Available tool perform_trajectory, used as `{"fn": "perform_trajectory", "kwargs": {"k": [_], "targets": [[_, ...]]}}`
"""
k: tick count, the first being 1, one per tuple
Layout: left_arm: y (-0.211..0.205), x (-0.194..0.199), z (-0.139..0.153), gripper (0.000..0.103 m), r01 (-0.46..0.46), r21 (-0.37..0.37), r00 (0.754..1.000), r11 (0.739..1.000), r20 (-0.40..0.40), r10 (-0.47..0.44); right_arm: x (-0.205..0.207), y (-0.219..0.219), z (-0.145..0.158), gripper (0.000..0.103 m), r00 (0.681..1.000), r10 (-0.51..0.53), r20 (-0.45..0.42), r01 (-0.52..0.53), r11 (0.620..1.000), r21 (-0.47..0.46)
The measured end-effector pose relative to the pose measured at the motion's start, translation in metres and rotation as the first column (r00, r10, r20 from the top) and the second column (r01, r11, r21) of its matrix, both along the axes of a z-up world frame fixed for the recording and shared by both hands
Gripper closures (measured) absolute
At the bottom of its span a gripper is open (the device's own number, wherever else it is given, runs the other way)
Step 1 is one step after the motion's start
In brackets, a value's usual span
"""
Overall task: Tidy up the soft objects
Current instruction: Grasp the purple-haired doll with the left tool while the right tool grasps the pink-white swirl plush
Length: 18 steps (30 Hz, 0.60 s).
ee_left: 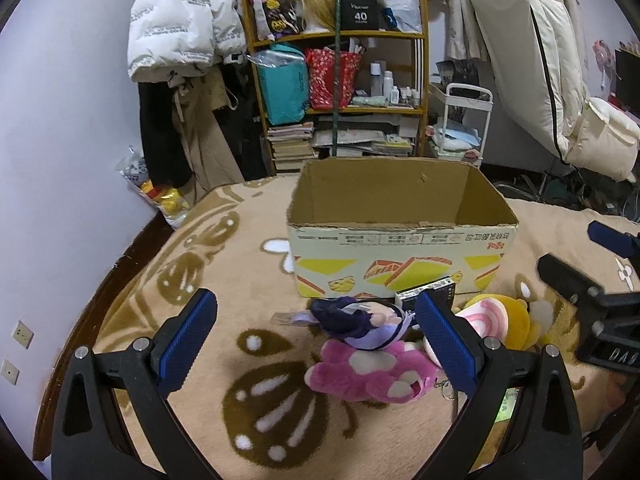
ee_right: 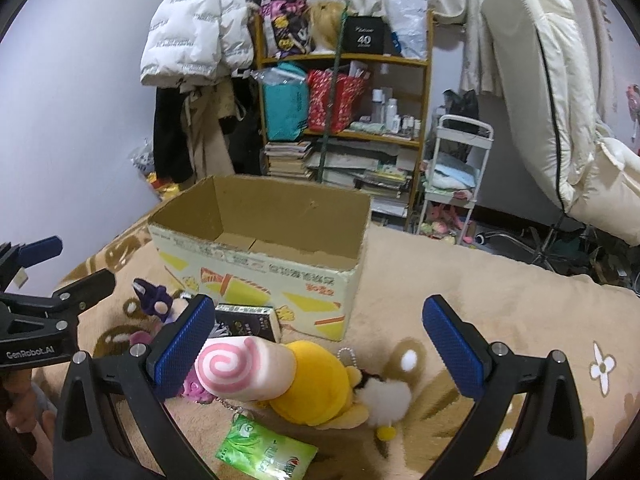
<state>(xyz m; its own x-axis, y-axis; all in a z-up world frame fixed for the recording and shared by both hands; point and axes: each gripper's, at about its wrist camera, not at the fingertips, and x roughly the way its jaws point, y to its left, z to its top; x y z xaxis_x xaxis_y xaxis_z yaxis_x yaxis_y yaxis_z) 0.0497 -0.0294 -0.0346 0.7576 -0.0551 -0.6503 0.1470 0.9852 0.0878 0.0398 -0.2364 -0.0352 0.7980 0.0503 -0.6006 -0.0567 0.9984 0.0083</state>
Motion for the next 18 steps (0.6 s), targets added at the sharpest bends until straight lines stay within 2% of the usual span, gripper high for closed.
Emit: {"fn": "perform_trajectory", "kwargs": {"k": [12,18], "targets": [[-0.006,0.044,-0.026,0.005,-0.011,-0.055,0.993,0.998,-0.122,0.004,0.02,0.019,-0.029,0.0,0.987,0.107,-0.121,-0.11,0.994,-0.018],[-0.015,0.062,-0.047,0.005,0.0,-0.027,0.983,1.0,-0.184,-0.005,0.028,0.027,-0.041,0.0,0.975,0.157,-0.158,-0.16,0.987,-0.004]]}}
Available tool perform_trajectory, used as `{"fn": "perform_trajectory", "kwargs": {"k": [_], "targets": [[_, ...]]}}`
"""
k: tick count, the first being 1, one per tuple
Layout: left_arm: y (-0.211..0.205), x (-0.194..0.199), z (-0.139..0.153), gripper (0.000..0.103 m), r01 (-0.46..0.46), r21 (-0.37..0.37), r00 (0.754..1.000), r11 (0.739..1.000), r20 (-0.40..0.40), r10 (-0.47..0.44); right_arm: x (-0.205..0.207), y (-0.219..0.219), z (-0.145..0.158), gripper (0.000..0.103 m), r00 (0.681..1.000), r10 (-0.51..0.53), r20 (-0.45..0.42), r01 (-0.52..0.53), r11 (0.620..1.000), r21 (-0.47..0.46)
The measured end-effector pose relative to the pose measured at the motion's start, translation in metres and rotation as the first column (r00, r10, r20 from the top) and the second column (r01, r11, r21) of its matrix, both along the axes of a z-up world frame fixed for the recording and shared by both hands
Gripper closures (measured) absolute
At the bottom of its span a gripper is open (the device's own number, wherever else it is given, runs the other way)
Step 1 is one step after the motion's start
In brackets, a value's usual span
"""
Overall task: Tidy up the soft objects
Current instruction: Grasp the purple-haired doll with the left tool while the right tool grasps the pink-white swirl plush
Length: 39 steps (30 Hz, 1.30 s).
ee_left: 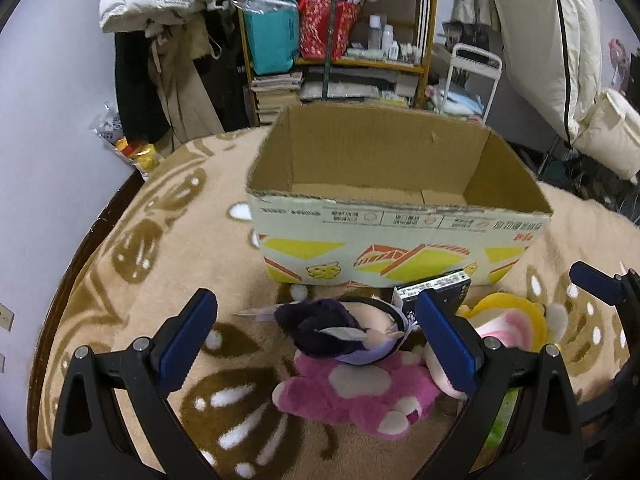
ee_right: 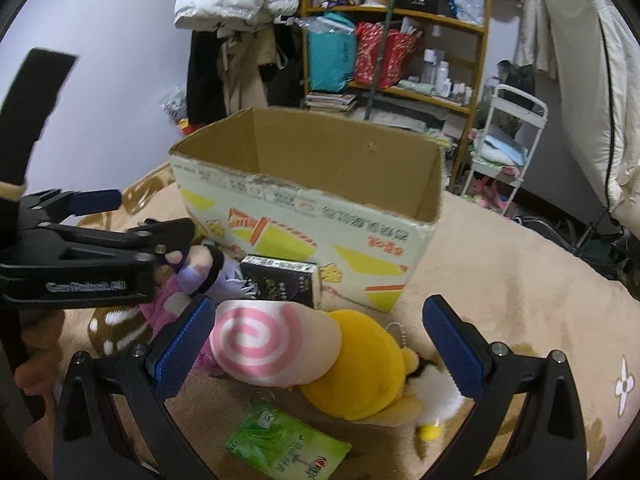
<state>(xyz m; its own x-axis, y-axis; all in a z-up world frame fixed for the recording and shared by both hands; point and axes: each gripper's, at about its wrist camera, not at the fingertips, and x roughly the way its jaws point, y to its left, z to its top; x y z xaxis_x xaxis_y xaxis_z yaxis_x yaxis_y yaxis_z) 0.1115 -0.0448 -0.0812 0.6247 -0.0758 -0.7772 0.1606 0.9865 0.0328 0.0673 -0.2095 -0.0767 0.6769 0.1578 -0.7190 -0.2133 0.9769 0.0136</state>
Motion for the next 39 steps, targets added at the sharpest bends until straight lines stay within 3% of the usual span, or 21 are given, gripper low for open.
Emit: {"fn": "perform_trajectory", "kwargs": {"k": [11,19,23,30,39], "targets": [[-0.015,0.02,-0.034,0.005,0.054,0.034,0.991,0.998,-0.128,-0.049,0.003,0.026,-0.02,0.0,0.989,0.142,-0.046,-0.143,0.99,-0.019],[-0.019,0.027,-0.051,0.005,0.065,0.046,0.982,0.997,-0.181,-0.056,0.011,0.021,-0.032,0.001,0.989,0.109,-0.096,-0.111,0.994,-0.021],[-0.013,0.031,-0.056,0.025,0.074,-0.035,0.97,0.997,-0.23,-0.08,0.015,0.016,-0.032,0.012,0.989,0.096,-0.116,-0.095,0.995,0.014],[-0.005,0.033,-0.062,0.034,0.061,-0.094,0.964,0.994,-0.252,-0.083,0.015,0.019,-0.033,0.03,0.984,0.122,-0.129,-0.122,0.992,0.014],[-0.009,0.023,-0.054,0.038,0.053,-0.076,0.97,0.996,-0.232,-0.069,0.014,0.017,-0.029,0.044,0.983,0.118,-0.144,-0.114,0.993,0.036]]}}
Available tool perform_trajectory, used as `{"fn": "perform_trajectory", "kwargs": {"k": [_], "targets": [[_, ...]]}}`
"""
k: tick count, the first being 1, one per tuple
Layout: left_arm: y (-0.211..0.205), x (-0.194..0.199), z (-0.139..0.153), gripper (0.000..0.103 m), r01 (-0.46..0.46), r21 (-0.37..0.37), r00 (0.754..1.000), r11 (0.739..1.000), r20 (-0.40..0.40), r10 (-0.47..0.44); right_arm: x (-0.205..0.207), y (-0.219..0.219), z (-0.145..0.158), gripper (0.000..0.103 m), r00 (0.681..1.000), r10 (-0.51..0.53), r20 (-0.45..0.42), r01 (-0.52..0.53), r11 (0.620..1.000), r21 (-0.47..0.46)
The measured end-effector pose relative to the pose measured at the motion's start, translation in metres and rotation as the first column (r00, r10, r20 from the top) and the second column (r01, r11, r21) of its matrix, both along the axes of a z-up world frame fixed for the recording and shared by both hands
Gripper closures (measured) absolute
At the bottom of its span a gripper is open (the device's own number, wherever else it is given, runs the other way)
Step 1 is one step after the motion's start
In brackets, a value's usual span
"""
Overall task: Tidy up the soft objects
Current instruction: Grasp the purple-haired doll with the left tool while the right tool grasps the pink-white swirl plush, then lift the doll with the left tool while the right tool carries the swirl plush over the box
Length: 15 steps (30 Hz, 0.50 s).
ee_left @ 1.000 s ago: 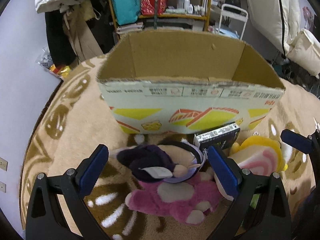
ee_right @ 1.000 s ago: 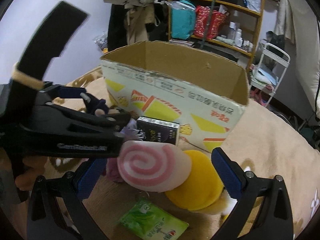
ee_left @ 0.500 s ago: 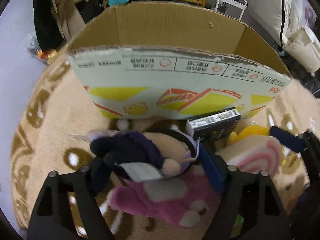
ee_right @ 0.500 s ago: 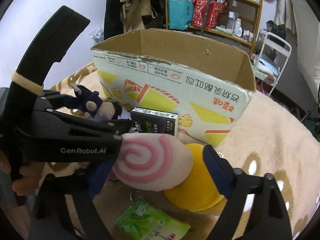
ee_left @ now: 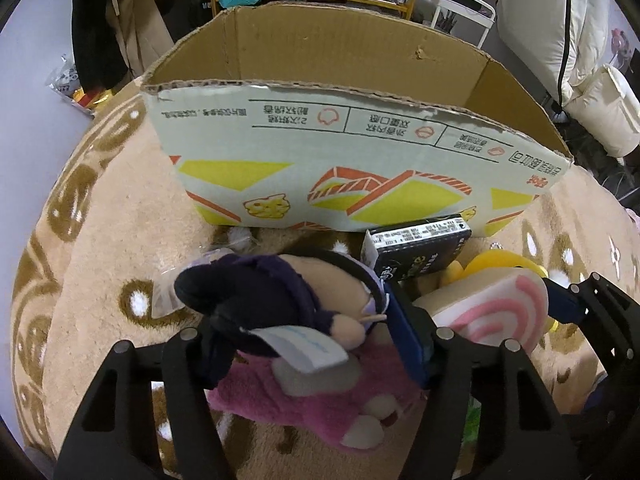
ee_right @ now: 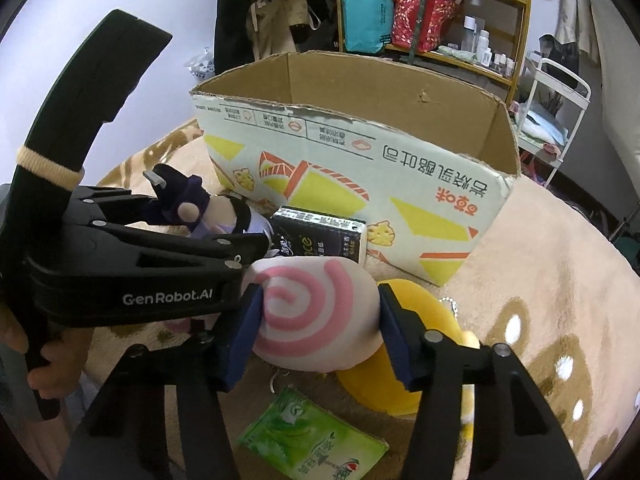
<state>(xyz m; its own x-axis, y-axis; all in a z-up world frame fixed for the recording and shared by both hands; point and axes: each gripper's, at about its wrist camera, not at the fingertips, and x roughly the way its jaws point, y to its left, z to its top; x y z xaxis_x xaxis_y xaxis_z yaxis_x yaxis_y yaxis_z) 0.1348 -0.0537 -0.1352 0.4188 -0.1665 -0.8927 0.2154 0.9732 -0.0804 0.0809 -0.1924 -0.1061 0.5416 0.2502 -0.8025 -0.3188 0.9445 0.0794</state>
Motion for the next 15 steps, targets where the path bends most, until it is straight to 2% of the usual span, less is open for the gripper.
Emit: {"fn": "perform_trajectory", "kwargs": {"k": [4,11,15], "targets": [[0.001,-0.004,0.006,0.038,-0.017,0.0,1.0,1.0,0.007,0.017,-0.002,-0.001,0.001,0.044,1.0,-0.006,0.001,0.006,1.0,0.009],[0.0,-0.015,0.018,0.038,-0.026,0.048,0.997,0.999,0.074,0.022,-0.003,-0.005,0.003,0.048,0.999,-0.026,-0.019,0.026,0.999,0.027],[0.002,-0.018,0.022,0.038,-0.029,0.044,0.996,0.999,0.082,0.025,-0.005,-0.007,0.006,0.049,0.999,-0.037,-0.013,0.037,0.999,0.033]]}}
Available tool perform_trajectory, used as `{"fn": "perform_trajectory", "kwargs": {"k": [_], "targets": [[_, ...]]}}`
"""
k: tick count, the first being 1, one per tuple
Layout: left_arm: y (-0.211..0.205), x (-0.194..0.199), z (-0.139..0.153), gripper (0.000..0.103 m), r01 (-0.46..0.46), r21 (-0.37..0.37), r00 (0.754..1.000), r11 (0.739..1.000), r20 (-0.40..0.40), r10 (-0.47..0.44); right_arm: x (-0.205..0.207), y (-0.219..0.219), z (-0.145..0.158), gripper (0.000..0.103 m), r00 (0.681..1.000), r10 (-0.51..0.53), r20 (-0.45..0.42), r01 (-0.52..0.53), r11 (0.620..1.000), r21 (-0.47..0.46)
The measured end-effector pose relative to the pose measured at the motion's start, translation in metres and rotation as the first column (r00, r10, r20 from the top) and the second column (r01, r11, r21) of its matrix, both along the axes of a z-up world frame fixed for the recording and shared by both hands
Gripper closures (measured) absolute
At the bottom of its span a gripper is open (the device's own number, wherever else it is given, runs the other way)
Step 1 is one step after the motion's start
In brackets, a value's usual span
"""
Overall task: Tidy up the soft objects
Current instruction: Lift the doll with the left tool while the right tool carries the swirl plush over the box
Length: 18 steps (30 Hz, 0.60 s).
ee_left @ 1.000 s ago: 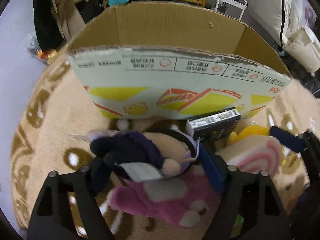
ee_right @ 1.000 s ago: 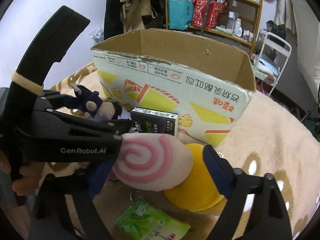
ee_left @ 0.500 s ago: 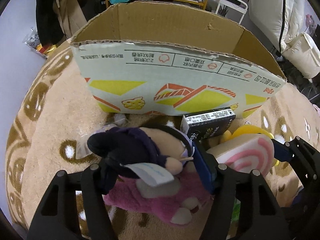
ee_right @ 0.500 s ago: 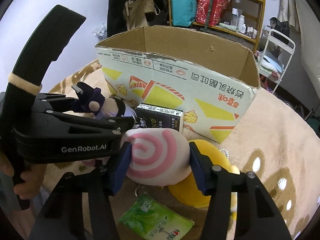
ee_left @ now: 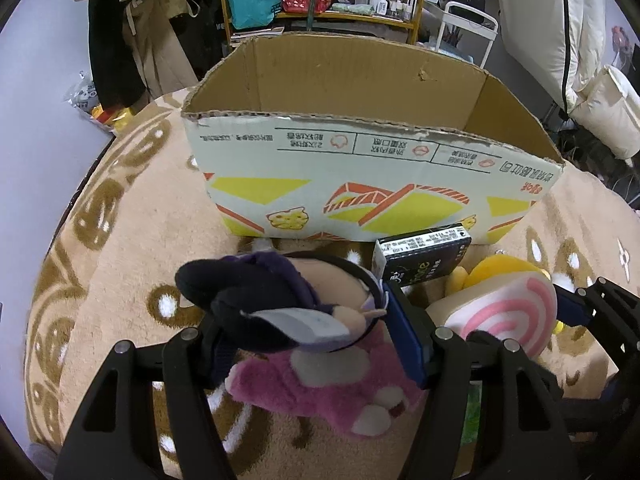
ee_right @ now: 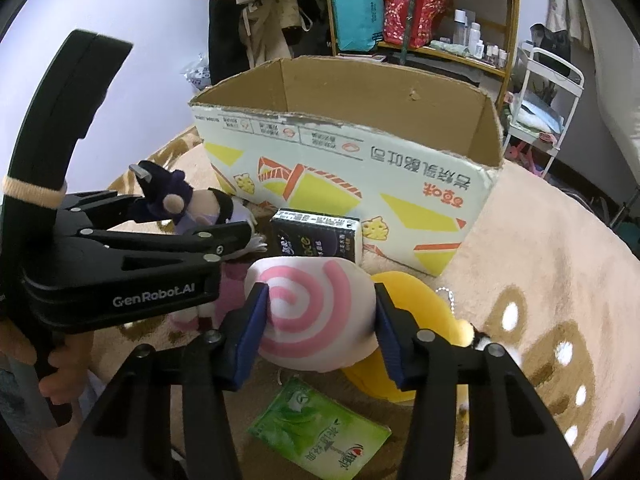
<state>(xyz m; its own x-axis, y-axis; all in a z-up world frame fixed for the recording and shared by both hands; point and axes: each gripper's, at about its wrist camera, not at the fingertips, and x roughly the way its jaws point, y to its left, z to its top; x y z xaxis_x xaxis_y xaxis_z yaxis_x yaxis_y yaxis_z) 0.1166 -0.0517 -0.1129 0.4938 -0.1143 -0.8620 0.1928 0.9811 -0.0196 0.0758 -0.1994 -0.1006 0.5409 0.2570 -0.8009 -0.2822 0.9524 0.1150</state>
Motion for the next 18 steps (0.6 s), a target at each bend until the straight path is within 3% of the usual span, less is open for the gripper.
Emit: {"fn": "perform_trajectory", "kwargs": {"k": [18], "targets": [[0.02,-0.03,0.03,0.038,-0.059,0.027,0.99,0.998,0.128,0.055,-0.018,-0.011,0.026,0.049,0.993,-0.075,0.086,0.071,0.996,0.053]]}}
